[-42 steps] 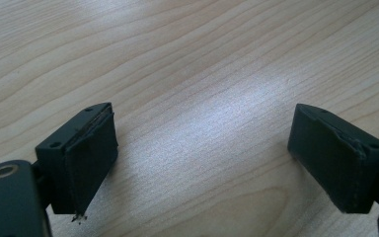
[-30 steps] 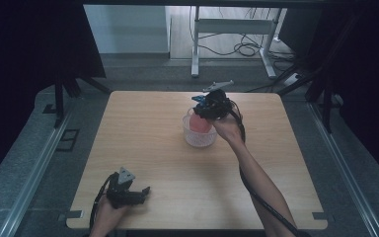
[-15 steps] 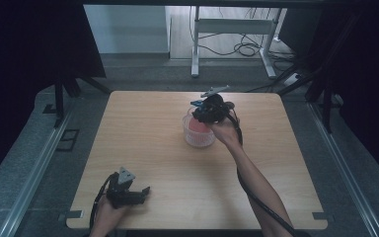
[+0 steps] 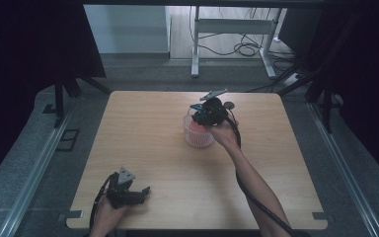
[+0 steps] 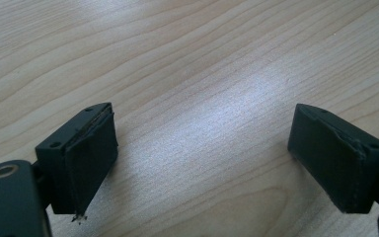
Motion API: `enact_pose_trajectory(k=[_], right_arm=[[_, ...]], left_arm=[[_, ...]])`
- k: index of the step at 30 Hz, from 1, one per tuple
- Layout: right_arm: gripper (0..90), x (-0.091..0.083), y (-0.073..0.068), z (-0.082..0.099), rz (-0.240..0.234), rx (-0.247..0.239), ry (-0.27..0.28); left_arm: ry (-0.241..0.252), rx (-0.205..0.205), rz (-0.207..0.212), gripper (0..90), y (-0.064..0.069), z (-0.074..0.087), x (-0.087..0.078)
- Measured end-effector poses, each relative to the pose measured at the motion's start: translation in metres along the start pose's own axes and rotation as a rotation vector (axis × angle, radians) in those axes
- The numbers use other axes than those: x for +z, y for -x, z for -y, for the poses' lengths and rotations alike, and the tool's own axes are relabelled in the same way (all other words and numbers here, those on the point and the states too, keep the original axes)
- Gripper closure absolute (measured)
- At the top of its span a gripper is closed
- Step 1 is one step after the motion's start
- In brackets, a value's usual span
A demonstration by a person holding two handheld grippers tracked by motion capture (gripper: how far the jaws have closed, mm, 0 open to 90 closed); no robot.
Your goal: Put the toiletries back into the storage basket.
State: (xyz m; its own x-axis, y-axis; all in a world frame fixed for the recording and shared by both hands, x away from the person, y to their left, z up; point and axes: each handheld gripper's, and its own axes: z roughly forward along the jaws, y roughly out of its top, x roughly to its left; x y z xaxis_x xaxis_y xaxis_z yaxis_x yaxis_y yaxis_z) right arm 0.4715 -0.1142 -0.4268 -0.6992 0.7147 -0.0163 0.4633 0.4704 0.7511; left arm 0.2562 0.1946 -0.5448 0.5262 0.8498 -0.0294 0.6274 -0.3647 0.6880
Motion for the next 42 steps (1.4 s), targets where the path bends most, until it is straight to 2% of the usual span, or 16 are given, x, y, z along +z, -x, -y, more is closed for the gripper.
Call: enact_pose_trajectory(k=[6,12,19,36,42], right_arm=[[52.9,0.004,0.001,0.003,-0.002,0.003,-0.011],[52.3,0.005,0.003,0.005,-0.008,0.034,0.001],[50.2,0.006,0.002,0.009,-0.026,0.030,0.010],[32.9,-0.002,-0.002,0.009,-0.021,0.001,0.035],[24.7,-0.005,-0.002,0.009,-0.036,0.001,0.046]], left_arm=[[0.000,-0.002,-0.001,11.3,0.000,0.000,0.000],[0.000,-0.003,-0.001,11.3,0.000,0.000,0.000],[-0.001,0.000,0.000,11.3,0.000,0.000,0.000],[0.000,0.000,0.000,11.3,0.000,0.000,0.000],[0.000,0.000,0.000,11.3,0.000,0.000,0.000]])
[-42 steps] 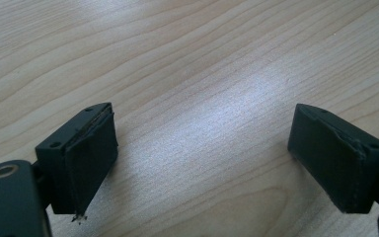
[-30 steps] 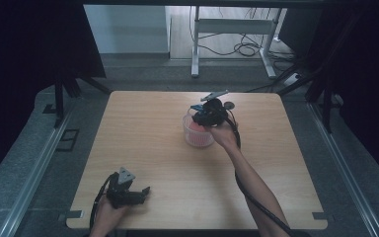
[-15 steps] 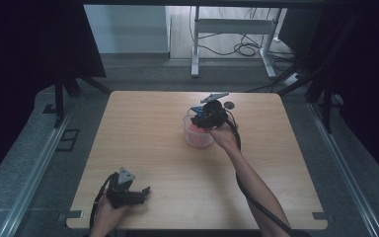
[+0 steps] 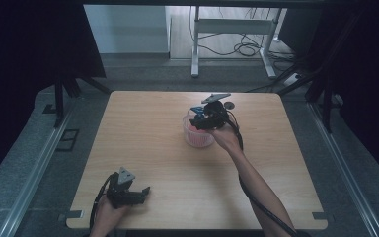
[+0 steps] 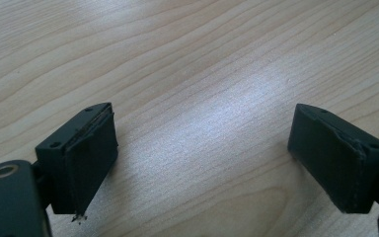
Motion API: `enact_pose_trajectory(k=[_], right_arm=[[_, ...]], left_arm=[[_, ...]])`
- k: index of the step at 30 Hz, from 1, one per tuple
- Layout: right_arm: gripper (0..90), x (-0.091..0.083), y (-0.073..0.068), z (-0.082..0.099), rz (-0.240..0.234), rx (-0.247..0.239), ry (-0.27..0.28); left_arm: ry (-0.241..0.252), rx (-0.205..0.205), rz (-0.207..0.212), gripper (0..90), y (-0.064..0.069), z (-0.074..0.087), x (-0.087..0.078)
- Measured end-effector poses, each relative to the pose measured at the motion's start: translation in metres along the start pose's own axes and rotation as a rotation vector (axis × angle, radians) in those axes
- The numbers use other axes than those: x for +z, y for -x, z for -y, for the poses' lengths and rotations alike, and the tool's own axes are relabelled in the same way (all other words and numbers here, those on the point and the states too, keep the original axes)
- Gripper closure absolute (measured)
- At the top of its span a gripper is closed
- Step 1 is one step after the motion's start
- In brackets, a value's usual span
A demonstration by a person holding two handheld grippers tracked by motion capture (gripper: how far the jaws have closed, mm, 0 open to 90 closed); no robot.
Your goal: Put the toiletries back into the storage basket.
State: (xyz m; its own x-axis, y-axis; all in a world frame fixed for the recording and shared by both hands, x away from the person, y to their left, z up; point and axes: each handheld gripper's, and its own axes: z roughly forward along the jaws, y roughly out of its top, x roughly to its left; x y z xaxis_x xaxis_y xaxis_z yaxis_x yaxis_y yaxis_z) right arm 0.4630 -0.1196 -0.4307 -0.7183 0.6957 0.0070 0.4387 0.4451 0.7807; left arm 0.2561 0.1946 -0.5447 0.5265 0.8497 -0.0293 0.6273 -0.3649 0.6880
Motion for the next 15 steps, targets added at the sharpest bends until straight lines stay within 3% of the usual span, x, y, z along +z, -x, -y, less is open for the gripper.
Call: enact_pose_trajectory(k=[15], right_arm=[[13.3,-0.0106,-0.0054,-0.0015,-0.043,-0.005,0.003]], left_arm=[[0.001,-0.002,0.000,11.3,0.0002,0.0000,0.0001]])
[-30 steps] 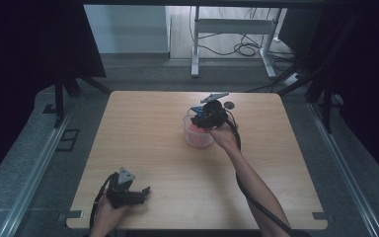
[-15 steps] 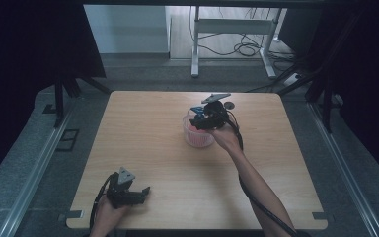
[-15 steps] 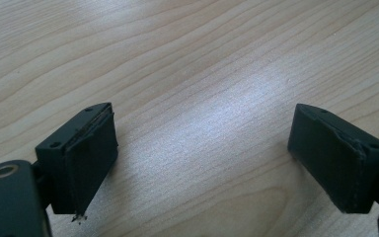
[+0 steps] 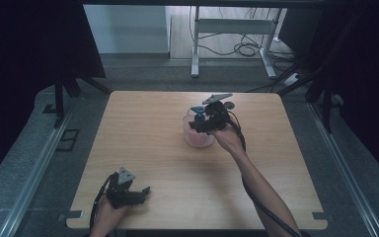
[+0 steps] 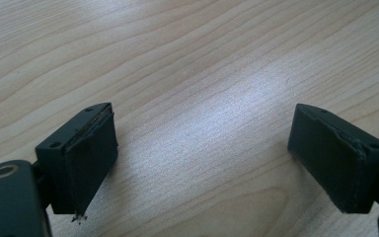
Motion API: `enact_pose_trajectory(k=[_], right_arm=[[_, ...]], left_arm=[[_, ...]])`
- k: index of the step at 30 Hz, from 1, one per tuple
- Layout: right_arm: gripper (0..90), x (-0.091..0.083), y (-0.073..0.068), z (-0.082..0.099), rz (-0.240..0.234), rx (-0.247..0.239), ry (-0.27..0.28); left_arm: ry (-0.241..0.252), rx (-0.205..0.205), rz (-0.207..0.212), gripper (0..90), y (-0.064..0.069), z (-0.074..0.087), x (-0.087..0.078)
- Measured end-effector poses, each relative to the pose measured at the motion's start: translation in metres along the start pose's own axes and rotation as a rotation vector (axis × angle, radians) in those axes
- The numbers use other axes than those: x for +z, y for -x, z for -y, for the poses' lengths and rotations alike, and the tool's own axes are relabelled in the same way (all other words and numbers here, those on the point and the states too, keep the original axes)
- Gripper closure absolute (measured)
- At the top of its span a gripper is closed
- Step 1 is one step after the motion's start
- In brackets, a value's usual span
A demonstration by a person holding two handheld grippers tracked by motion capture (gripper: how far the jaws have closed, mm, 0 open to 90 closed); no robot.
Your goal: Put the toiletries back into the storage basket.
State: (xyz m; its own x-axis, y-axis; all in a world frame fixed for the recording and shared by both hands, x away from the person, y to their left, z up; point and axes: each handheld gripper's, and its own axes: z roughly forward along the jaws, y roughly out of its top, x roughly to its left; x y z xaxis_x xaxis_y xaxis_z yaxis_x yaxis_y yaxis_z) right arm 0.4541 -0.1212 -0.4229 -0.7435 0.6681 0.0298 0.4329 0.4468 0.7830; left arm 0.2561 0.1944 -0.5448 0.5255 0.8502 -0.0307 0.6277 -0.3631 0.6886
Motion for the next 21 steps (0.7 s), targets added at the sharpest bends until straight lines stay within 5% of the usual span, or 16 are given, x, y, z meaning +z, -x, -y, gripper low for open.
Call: enact_pose_trajectory(k=[21], right_arm=[[7.4,-0.018,-0.007,0.012,-0.008,-0.019,-0.012]], left_arm=[[0.000,0.000,0.000,11.3,0.000,0.000,0.000]])
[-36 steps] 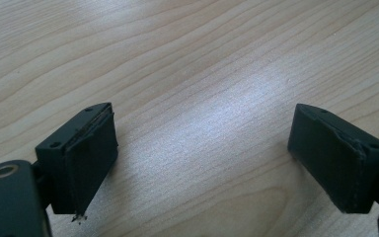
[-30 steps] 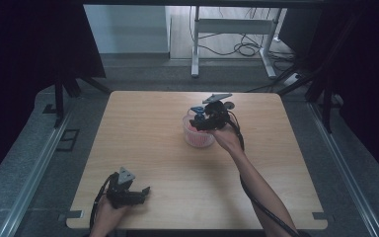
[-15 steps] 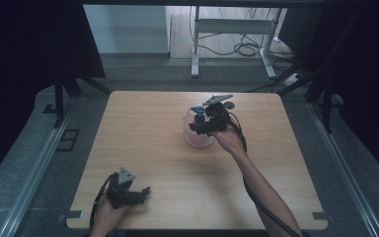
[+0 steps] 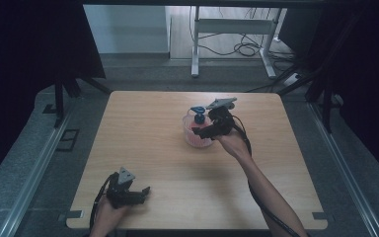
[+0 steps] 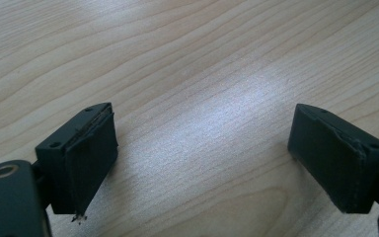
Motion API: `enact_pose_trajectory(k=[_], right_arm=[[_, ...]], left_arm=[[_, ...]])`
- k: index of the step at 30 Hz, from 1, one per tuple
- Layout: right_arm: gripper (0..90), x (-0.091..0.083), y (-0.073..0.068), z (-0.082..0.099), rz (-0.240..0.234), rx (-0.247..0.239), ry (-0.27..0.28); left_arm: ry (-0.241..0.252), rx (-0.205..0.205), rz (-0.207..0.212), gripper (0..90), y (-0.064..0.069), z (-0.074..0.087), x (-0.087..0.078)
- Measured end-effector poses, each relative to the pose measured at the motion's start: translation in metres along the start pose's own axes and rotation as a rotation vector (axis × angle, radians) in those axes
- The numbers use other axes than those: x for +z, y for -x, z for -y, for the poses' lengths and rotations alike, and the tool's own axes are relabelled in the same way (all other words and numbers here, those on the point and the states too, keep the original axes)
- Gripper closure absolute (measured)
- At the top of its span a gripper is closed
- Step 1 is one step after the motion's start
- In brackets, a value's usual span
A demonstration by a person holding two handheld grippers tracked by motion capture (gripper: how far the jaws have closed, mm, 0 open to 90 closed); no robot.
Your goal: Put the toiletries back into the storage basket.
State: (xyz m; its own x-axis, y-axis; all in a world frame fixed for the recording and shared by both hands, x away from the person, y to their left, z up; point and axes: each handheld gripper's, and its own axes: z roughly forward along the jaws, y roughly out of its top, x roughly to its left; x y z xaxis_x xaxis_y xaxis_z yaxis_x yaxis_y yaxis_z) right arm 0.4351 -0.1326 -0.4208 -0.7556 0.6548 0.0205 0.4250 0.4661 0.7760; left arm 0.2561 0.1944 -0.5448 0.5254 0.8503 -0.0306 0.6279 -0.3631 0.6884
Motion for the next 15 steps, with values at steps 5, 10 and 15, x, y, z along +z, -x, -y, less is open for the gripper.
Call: enact_pose_trajectory(k=[5,10,15], right_arm=[[6.6,-0.005,-0.002,0.004,-0.005,-0.002,0.001],[5.3,-0.011,-0.004,0.008,-0.010,-0.009,0.005],[4.5,-0.017,-0.007,0.014,-0.019,-0.026,0.001]], left_arm=[[0.000,0.000,-0.001,11.3,0.000,0.000,0.000],[0.000,0.000,0.000,11.3,0.000,0.000,0.000],[0.000,0.000,-0.001,11.3,0.000,0.000,0.000]])
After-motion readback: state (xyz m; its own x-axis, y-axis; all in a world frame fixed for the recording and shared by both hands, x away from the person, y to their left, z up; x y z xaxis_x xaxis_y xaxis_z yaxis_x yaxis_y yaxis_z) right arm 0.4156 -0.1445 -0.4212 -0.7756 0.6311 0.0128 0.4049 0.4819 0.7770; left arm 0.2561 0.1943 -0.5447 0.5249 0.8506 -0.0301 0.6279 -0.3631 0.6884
